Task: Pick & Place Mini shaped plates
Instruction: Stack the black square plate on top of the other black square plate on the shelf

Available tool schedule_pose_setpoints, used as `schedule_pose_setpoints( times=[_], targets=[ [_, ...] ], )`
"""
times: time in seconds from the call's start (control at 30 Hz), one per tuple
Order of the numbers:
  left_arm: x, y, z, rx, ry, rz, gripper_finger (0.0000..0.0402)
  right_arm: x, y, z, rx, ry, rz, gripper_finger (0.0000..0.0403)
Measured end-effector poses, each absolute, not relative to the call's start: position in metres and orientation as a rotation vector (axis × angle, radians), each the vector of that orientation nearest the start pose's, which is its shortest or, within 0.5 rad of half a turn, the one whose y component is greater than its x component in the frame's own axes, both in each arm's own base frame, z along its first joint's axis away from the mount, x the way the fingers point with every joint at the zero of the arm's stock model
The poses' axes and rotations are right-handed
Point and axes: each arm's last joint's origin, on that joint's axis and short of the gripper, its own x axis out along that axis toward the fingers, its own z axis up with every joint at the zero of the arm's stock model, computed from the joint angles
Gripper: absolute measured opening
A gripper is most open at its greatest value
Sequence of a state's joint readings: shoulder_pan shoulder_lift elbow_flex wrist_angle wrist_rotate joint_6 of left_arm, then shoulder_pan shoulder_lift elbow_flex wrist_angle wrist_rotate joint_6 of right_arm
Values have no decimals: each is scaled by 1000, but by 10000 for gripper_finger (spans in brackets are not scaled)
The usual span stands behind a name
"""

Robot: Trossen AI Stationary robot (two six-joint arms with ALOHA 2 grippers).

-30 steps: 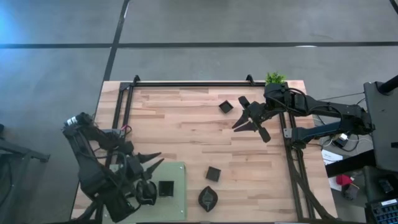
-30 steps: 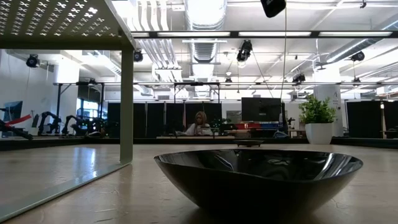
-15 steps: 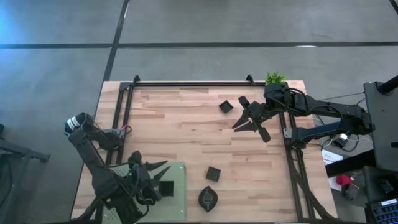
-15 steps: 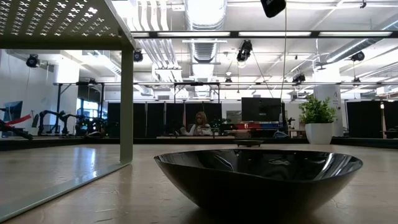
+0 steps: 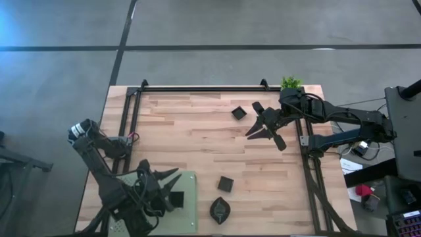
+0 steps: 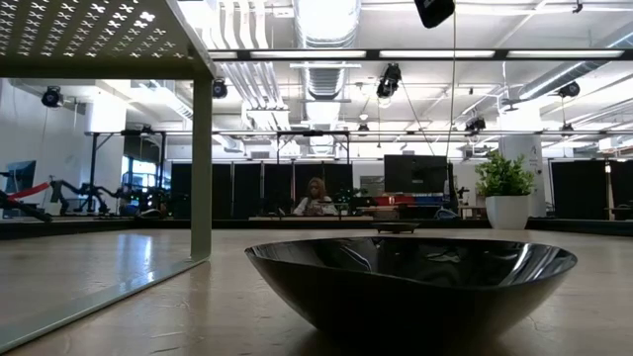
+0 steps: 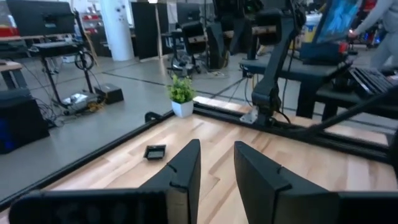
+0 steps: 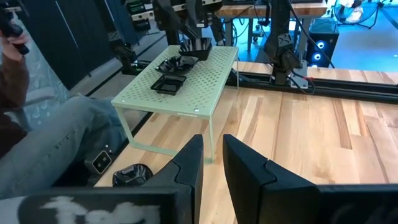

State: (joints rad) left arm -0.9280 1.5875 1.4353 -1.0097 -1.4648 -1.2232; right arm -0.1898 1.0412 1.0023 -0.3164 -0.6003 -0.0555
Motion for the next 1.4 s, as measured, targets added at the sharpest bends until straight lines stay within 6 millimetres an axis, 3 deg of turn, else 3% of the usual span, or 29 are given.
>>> schedule_pose_setpoints(
  times=[0.37,0.67,0.77,0.9,0.97,1.17,1.4],
  targets=[
    [211,-221,325,-93,51,638,92,219,-25,350,-7,295,428,57],
    [221,-213,326,-131,32,678,92,219,-26,350,31,303,419,57],
    [227,-210,327,-138,28,696,92,223,-30,347,76,344,255,56],
    [232,-205,326,-119,42,717,92,230,-49,334,101,448,-150,56],
    [234,-203,326,-116,43,724,92,235,-60,325,120,522,-267,56],
    [236,-201,326,-112,45,732,92,249,-98,294,223,764,-402,56],
    [236,-201,326,-111,46,733,92,255,-160,256,426,944,-502,56]
  ],
)
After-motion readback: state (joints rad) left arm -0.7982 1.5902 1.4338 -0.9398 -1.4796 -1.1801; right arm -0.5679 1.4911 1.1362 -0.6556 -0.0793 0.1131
